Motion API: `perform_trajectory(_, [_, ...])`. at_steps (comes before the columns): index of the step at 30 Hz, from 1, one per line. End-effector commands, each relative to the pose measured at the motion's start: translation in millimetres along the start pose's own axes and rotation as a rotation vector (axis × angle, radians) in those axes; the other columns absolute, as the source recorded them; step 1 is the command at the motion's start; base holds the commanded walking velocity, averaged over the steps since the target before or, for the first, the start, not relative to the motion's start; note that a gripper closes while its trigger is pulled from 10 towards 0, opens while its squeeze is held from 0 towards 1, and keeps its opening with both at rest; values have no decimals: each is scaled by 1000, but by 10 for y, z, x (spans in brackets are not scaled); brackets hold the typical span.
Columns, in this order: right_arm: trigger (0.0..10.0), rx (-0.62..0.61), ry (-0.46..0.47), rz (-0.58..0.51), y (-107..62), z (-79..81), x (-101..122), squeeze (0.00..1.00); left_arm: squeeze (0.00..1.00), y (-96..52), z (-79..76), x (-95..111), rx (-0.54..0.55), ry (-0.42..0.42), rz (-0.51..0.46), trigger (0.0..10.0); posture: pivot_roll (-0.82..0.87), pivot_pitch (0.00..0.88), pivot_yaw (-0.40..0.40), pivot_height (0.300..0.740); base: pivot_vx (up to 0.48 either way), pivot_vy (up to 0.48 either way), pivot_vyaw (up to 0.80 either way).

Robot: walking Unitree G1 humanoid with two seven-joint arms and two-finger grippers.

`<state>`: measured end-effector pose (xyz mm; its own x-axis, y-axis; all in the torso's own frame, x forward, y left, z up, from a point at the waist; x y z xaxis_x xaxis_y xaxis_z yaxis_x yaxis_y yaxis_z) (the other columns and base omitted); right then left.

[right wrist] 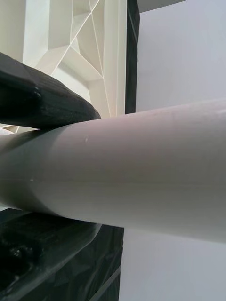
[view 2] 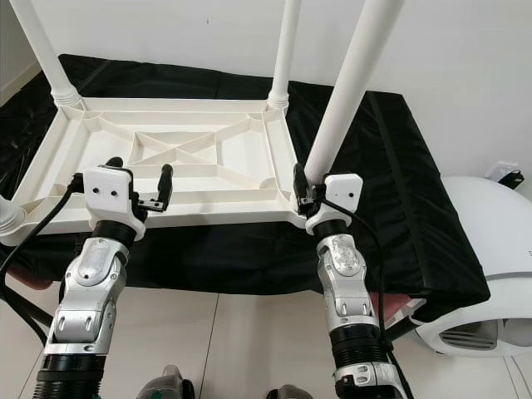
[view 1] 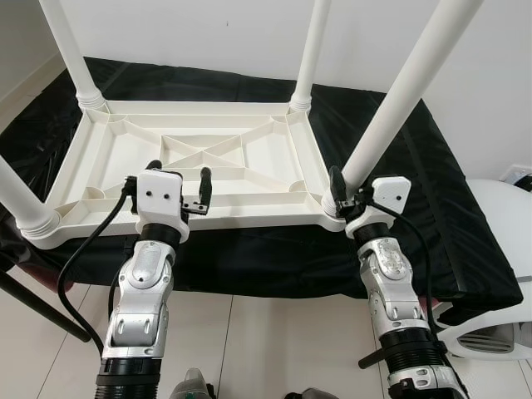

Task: Building children table

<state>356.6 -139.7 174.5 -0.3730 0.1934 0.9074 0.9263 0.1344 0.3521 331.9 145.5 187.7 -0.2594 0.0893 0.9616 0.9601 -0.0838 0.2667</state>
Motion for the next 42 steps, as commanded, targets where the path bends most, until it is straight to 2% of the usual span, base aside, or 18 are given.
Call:
perform_trajectory(1, [10000, 4, -8, -27, 29, -3, 45, 0, 0, -6, 5, -37, -9, 12, 7, 10000, 51, 0, -55, 740, 0, 0, 0])
perform_trajectory(42, [10000, -9, -10, -36, 58, -23, 71, 0, 0, 19, 54, 31, 18, 54, -34, 10000, 56, 0, -61, 740, 0, 0, 0])
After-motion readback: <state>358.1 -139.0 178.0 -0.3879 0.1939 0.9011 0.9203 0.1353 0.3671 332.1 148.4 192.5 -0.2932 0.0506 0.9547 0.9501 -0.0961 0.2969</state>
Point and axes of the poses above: a point about 5 cm out from each wrist's last joint towards the gripper, its own y axis pointing out of the wrist towards the gripper, its own x axis along the axis of the wrist's last joint, z = x × y, the point moved 5 cm from there along y, pointing out of the wrist towards the gripper, and after that the axes turned 13 degrees about -y, right-handed, at the moved point
